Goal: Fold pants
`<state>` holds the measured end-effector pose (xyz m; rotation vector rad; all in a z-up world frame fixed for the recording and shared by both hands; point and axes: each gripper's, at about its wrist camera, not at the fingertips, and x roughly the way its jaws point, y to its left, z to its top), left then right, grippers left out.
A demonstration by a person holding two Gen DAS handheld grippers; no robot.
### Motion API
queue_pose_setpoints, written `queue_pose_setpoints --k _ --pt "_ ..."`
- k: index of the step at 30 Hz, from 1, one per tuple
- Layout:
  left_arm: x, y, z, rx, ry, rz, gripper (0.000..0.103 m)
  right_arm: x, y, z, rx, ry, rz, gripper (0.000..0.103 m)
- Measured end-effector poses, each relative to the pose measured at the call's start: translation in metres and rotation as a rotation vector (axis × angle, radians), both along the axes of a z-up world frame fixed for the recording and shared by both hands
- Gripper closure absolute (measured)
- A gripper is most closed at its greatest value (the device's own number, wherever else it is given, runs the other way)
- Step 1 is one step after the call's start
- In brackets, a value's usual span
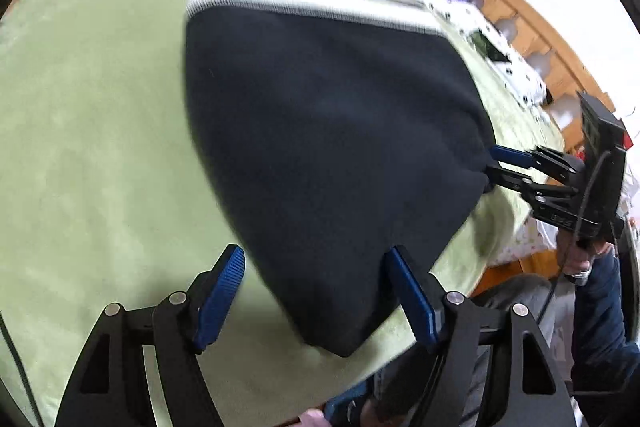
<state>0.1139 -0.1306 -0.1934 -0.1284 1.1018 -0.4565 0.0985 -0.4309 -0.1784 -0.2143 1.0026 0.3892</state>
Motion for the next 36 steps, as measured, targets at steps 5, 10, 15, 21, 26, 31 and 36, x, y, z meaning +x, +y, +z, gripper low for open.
queue_pose_setpoints --k 5,10,15,21,26,31,36 --pt "0.031 0.018 0.018 0.028 -0.042 0.092 0.031 0.021 -0.025 0.04 0.141 -0.135 -0.069 0.044" --pt "0.073 0.019 0.006 0.018 0.012 0.151 0.031 0.076 -0.035 0.013 0.175 -0.066 -0.189 0.029" --pt "0.096 0.009 -0.011 0.032 0.019 0.167 0.028 0.111 -0.045 -0.028 0.3 0.061 -0.246 0.027" --pt "0.115 0.003 -0.032 0.053 0.035 0.188 0.027 0.129 -0.039 -0.041 0.3 0.079 -0.238 0.026" --pt "0.12 0.007 -0.04 0.001 0.031 0.2 0.025 0.138 -0.036 -0.051 0.333 0.108 -0.247 0.026" --pt "0.121 0.007 -0.046 -0.033 0.006 0.213 0.028 0.142 -0.038 -0.059 0.391 0.132 -0.251 0.028" --pt "0.115 0.014 -0.03 -0.037 -0.029 0.176 0.062 0.144 -0.04 -0.052 0.415 0.173 -0.285 0.037"
